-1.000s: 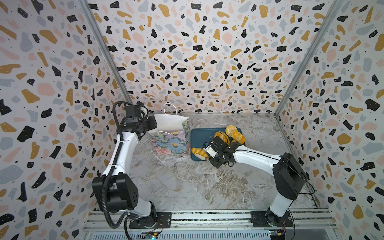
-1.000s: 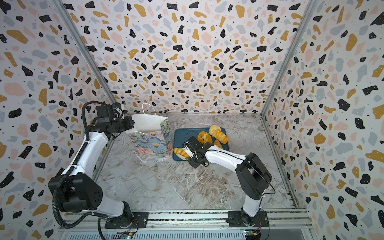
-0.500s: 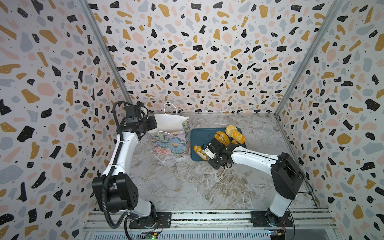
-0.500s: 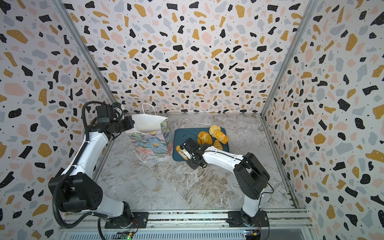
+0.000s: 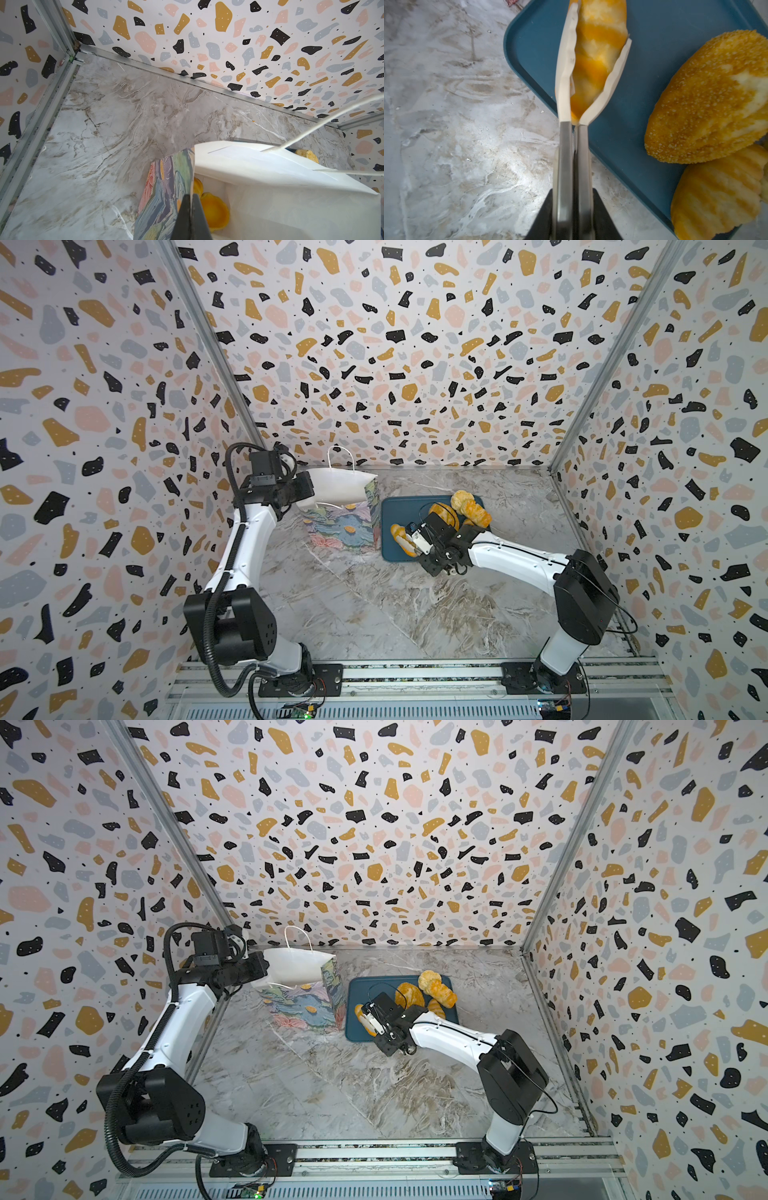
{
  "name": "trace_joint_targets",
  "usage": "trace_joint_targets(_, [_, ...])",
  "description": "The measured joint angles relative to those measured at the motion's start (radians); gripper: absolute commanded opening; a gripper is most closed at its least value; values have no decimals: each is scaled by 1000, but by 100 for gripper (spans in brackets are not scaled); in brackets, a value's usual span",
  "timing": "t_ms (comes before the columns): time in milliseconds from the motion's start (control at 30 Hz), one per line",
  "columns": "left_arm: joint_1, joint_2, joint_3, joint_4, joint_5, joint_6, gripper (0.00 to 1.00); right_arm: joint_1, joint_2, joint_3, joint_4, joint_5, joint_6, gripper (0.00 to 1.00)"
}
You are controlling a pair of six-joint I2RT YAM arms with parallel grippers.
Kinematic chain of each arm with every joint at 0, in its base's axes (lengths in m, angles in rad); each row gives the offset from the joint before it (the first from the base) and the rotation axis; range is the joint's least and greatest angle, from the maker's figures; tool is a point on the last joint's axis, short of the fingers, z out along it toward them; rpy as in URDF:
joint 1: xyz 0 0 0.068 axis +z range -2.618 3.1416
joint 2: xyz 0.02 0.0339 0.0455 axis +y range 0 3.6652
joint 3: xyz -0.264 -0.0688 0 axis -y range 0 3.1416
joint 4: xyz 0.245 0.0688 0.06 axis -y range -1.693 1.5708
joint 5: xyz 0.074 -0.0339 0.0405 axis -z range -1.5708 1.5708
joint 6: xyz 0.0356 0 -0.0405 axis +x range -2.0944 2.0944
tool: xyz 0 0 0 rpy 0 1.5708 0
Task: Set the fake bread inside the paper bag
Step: 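Lift the elongated striped roll off the tray with the tongs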
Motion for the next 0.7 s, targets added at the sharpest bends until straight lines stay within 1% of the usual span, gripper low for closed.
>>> trace_joint_targets(200, [0,0,0,0,1,0,0,0,-6,0,-2,4,14,24])
trace_joint_targets(700, [0,-1,-2,3,5,-2,0,0,-76,0,-6,19,45,24])
